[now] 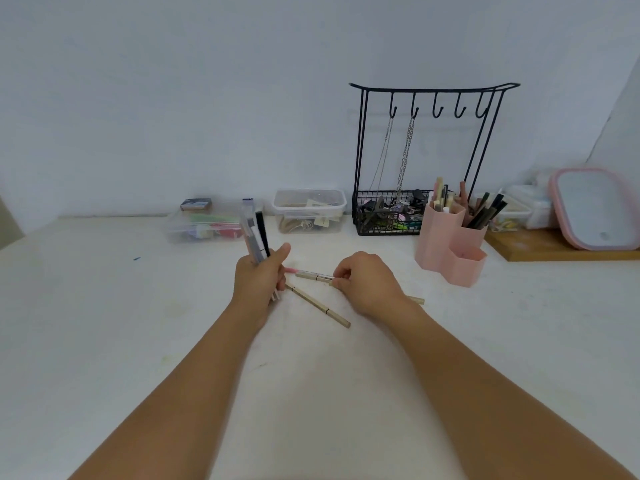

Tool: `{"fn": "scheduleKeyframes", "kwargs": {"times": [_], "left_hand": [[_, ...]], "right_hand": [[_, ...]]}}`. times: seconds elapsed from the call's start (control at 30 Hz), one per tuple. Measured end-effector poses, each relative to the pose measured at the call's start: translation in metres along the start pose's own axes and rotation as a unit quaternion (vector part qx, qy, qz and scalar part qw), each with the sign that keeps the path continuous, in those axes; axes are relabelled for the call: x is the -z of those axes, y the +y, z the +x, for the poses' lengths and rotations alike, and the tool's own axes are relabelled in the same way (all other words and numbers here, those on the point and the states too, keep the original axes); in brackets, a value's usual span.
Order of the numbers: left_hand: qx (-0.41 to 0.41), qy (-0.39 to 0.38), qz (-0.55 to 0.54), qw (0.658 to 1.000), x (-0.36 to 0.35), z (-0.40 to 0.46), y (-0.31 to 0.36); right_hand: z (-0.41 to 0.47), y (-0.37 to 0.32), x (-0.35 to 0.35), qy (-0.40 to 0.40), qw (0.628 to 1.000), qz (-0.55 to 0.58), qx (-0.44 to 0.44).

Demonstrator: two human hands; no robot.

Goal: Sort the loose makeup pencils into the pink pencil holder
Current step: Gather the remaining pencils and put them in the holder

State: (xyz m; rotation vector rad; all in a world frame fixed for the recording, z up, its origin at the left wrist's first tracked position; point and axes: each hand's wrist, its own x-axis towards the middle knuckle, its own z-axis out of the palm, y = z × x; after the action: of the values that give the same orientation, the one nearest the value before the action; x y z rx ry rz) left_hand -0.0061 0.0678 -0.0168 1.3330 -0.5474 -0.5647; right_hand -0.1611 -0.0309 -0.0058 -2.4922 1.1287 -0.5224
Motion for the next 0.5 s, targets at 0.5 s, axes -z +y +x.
{"fn": "scheduleKeyframes", "kwargs": {"times": [0.5], "left_hand": [[-0.042,-0.047,0.13,0.99,-0.001,-0.0067,-0.0012]], "right_hand": [[0.0071,0.007,0.0028,-0.051,0.989,0.129,-0.054]]}}
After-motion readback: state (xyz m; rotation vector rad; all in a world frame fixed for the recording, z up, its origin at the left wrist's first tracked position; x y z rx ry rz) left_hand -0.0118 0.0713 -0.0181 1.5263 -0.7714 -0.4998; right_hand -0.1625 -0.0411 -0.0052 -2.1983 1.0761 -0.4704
